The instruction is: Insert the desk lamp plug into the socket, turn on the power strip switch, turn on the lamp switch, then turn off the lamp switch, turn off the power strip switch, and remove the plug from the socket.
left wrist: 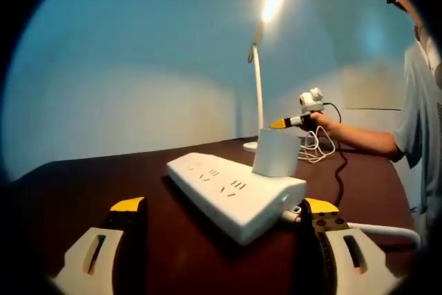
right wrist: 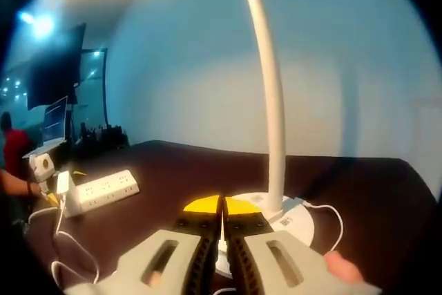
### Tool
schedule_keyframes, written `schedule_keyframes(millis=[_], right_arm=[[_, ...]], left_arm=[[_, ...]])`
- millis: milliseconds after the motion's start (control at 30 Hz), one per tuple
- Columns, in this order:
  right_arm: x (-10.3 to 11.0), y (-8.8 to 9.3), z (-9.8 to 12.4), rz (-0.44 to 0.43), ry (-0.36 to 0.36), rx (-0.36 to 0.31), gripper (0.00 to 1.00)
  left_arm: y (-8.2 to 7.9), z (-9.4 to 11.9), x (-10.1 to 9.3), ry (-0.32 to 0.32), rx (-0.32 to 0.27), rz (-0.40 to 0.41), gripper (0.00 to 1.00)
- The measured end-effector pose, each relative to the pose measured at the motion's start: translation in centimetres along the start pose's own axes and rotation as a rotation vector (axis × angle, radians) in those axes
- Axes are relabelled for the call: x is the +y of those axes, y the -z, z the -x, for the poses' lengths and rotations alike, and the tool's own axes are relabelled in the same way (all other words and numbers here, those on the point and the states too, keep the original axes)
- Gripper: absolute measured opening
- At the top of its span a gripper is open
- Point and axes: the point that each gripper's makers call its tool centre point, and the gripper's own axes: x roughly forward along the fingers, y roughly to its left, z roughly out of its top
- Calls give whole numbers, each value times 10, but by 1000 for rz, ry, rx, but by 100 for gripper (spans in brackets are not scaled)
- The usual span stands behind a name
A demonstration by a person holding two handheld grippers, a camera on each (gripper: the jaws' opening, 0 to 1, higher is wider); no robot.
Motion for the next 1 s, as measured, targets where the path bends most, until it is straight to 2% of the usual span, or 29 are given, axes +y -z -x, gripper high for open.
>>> schedule_keyframes(millis=[133, 333, 533, 600, 800, 1000], right_arm=[[-1, -3, 2, 0, 3, -7, 3], [1, -12, 3, 4, -7, -24, 3], [7, -15, 3, 9, -34, -23, 3], [9, -13, 2, 31, -29, -11, 4], [15, -9, 0, 39, -42, 4, 4], [15, -14, 4, 13, -51, -15, 6]], left_arm=[[1, 0, 1, 1, 3, 4, 88], [-1, 1, -8, 26, 4, 26, 87], [-14, 6, -16, 61, -53, 25, 87], [-17, 6, -12, 61, -73, 35, 87], [-19, 5, -8, 58, -80, 36, 87], [-18, 7, -2, 48, -68, 46, 83]])
